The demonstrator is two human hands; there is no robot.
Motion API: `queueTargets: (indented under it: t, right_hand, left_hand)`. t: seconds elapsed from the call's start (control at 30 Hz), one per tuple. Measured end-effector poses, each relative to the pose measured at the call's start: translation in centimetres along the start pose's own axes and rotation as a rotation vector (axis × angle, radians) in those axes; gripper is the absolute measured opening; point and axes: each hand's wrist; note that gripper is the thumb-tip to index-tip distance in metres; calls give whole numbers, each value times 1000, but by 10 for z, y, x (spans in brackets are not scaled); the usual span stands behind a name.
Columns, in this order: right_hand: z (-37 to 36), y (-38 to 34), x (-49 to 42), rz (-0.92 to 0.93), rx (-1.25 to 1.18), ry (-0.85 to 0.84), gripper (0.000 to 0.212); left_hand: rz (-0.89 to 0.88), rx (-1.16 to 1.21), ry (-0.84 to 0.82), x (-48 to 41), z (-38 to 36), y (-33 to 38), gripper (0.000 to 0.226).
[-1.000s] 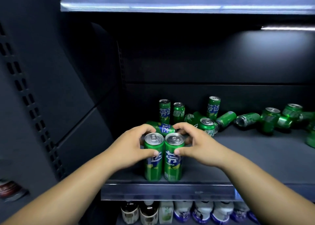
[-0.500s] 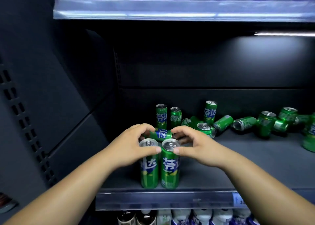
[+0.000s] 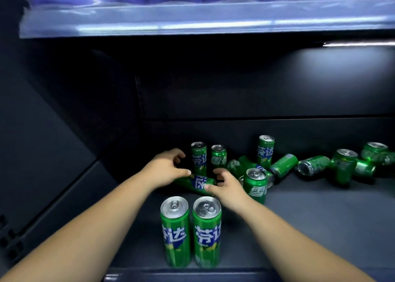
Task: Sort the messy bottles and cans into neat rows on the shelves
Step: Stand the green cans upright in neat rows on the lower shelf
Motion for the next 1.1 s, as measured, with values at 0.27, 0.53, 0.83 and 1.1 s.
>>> queueTargets:
  t: [0.27,0.53,0.83,1.1]
  right_hand:
    - [-16,23,-32,-40,129,71,88]
    - [-29,41,-43,-94,207,90,82]
    - [-26,42,-36,-32,106,158,58]
    - [10,11,-11,104,-19,210,53]
  left_hand:
    - [77,56,-6,-48,-21,-8,75]
    - [53,208,17,-76,-46,-6,71]
    - [59,226,72,-92,-56,-6,56]
    - [70,165,88,-77,-45,-13,39]
Point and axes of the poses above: each hand's wrist, its own x-axis away from the middle knuckle, its own z-axis out of the back of the hand, y = z × x, and after that the axes turned 4 degrees about x, right-handed
